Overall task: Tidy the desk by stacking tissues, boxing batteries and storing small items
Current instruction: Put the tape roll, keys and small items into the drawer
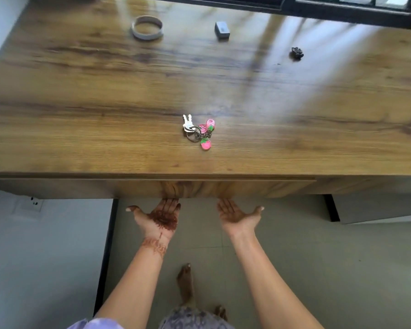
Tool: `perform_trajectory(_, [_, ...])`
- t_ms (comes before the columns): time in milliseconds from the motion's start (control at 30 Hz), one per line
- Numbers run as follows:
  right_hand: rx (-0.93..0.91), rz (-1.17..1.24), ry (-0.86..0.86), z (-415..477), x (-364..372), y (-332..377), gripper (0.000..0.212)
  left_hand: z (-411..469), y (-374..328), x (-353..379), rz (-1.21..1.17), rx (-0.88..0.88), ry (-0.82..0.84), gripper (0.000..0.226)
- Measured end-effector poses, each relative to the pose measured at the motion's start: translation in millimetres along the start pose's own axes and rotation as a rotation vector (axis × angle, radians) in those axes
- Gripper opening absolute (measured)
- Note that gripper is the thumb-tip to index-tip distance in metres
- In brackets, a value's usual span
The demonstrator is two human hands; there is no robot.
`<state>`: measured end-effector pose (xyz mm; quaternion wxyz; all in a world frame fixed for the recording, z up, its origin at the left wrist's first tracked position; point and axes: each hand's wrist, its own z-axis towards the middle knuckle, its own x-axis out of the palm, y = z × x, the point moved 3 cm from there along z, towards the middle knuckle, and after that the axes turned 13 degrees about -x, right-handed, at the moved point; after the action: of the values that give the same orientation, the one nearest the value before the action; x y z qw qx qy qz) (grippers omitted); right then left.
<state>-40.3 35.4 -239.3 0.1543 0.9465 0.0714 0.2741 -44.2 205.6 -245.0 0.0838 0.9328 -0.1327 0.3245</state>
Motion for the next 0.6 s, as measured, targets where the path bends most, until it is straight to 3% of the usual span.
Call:
perform_trajectory(433, [0.009, -0.141, 0.037, -29.2, -40.9, 3.4, 0.089, -34.5, 7.5, -39.6, 0.023, -0.006, -0.010, 0.103])
perform_trajectory(600, [-0.076, -0.269, 0.160, -56.4, -57.0, 4.9, 0.082, -63.3, 11.0, -53.1, 0.115, 0.015, 0.028, 0.094])
